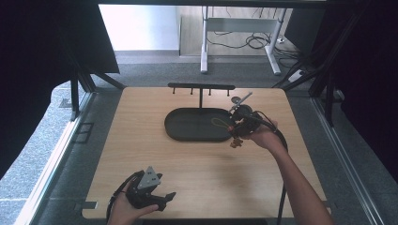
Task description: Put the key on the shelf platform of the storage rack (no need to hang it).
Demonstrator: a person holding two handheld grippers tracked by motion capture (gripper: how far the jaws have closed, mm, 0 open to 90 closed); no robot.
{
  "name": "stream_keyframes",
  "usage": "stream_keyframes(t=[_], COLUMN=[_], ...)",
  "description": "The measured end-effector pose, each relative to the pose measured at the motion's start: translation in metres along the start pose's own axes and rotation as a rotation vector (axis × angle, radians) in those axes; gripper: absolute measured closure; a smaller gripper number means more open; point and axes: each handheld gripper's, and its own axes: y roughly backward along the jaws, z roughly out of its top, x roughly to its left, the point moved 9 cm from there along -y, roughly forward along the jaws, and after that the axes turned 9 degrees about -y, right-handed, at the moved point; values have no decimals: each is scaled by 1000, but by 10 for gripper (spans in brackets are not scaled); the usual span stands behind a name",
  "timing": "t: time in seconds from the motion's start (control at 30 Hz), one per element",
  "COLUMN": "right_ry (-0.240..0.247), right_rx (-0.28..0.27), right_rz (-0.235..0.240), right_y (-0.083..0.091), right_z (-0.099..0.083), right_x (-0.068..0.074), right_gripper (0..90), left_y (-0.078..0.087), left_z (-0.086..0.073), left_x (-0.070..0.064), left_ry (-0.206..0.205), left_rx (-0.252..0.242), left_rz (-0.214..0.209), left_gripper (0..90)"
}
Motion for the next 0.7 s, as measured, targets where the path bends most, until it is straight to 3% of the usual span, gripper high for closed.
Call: stream_keyframes(t=[0.7], right_ry=[-3], right_rx=[4], right_rz=[-13], right_y=[-6], right_z=[14], right_x=[-7], right_gripper=[669], left_y=[0], left_z=[0], left_x=[0], left_ry=[1], left_rx=[1], left_rz=[-1], left_gripper=[230])
